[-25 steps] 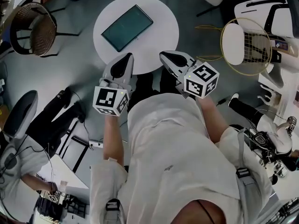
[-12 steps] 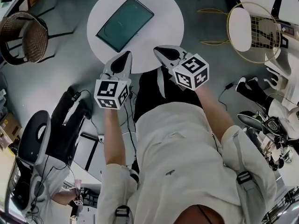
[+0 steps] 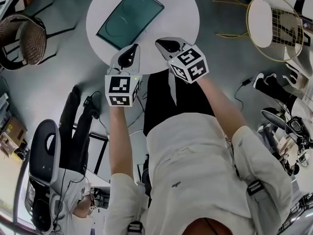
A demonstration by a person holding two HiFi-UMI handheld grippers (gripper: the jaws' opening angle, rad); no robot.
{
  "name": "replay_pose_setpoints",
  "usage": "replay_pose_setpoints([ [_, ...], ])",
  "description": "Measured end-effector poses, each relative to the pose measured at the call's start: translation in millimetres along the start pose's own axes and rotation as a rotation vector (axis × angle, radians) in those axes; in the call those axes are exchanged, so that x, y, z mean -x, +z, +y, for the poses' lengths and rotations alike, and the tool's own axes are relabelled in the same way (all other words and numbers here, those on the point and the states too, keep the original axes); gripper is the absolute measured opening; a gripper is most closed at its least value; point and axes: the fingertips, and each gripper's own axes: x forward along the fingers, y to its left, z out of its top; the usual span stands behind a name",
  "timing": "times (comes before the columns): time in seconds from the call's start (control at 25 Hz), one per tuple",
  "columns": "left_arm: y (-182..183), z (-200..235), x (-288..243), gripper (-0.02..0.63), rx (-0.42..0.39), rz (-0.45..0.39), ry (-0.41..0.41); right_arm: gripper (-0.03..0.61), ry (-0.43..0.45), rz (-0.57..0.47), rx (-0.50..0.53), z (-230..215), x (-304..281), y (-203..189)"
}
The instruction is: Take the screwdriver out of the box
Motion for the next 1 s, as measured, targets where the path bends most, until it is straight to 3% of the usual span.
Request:
replay_pose_setpoints([
  [0.24, -15, 22, -25, 0.011, -0.11, 0.132, 0.051, 0.075, -0.015, 0.051, 0.002, -17, -27, -21],
  [0.64, -15, 30, -74, 0.025, -0.221, 0.258, 0.052, 0.144, -0.054, 0.084, 0.075, -43, -53, -27],
  [1.0, -24, 44, -90, 0.023, -0.16, 0.328, 0.009, 0.137, -0.043, 0.103, 0.137, -39, -78, -17],
])
